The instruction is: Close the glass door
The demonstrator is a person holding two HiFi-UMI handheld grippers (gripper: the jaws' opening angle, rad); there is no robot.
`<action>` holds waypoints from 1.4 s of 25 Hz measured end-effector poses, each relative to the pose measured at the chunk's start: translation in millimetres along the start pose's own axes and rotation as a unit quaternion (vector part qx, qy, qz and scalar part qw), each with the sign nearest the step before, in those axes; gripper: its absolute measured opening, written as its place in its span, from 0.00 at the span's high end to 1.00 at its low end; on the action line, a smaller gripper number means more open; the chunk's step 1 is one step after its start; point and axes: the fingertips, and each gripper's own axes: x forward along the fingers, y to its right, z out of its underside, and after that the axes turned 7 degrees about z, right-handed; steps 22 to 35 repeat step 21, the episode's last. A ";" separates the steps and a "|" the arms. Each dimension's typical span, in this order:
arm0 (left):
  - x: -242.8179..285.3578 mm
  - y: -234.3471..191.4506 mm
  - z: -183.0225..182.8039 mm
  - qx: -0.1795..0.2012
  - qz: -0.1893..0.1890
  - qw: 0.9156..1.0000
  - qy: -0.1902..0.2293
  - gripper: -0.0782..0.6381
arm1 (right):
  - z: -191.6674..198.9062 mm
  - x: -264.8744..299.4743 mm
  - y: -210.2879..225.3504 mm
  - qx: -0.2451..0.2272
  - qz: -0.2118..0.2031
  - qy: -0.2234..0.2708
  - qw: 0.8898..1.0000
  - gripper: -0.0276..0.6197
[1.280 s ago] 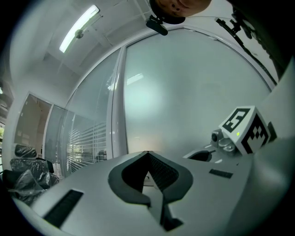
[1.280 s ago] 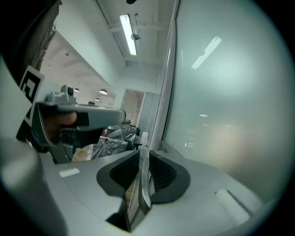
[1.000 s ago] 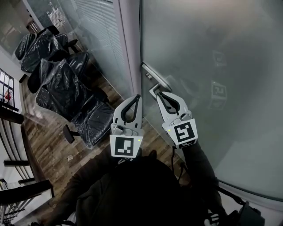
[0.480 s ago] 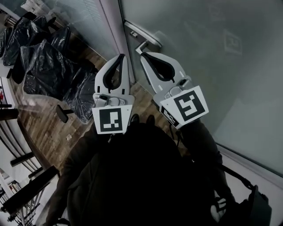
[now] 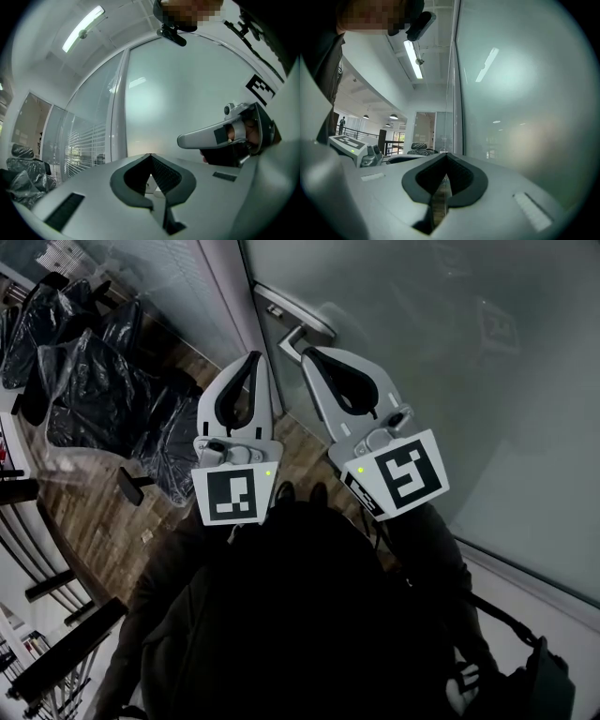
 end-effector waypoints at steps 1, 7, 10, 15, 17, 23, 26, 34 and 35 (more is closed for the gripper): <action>0.3 0.2 0.1 0.000 0.001 1.000 -0.001 0.90 | -0.5 -0.6 0.3 0.001 0.001 0.000 1.000 0.96; 0.5 3.6 -2.0 0.005 0.009 1.000 -0.003 0.90 | -5.7 -2.8 -2.5 -0.002 0.000 0.003 1.000 0.96; 0.5 5.3 -3.2 0.005 0.010 1.000 -0.001 0.90 | -6.8 -4.5 -2.2 -0.004 0.001 0.004 1.000 0.96; 0.4 5.9 -5.5 0.005 0.010 1.000 -0.001 0.90 | -9.5 -6.1 -2.4 -0.005 0.001 0.004 1.000 0.96; -0.2 5.5 -5.5 0.006 0.010 1.000 0.000 0.90 | -9.1 -6.0 -3.4 -0.006 0.001 0.004 1.000 0.96; -1.0 3.4 -2.3 0.005 0.009 1.000 0.000 0.90 | -6.3 -4.3 -4.9 -0.006 0.001 0.004 1.000 0.96; -1.0 3.4 -2.3 0.005 0.009 1.000 0.000 0.90 | -6.3 -4.3 -4.9 -0.006 0.001 0.004 1.000 0.96; -1.0 3.4 -2.3 0.005 0.009 1.000 0.000 0.90 | -6.3 -4.3 -4.9 -0.006 0.001 0.004 1.000 0.96; -1.0 3.4 -2.3 0.005 0.009 1.000 0.000 0.90 | -6.3 -4.3 -4.9 -0.006 0.001 0.004 1.000 0.96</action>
